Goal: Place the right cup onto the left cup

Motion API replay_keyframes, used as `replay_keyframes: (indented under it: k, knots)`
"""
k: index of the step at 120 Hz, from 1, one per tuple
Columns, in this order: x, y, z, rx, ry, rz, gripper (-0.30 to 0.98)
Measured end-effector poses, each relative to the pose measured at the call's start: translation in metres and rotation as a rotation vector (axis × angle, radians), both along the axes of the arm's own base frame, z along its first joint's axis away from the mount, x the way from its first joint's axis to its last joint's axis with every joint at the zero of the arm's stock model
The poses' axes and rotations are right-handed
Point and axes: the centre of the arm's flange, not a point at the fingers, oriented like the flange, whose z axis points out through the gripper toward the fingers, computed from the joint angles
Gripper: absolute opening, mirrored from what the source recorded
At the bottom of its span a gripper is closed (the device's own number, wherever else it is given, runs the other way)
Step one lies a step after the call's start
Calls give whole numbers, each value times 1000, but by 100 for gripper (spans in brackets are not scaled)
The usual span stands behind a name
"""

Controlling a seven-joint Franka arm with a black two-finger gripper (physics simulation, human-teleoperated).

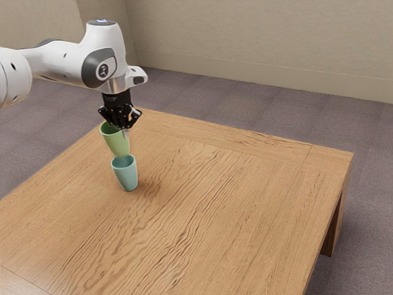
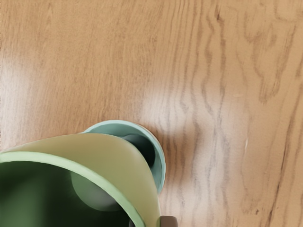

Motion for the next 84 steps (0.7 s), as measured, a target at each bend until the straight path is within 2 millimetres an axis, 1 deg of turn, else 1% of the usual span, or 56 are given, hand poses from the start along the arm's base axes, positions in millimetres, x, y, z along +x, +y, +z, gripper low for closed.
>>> replay_keyframes:
  k: [6,30,49,72,84]
  knots:
    - [0,0,0,0,-1,1,-10]
    - [-4,0,-11,-3,14,2,-10]
    - [-8,0,-11,-3,7,2,-10]
    - [-8,0,-10,-2,-1,2,-10]
    - [-6,1,-15,-2,3,2,-10]
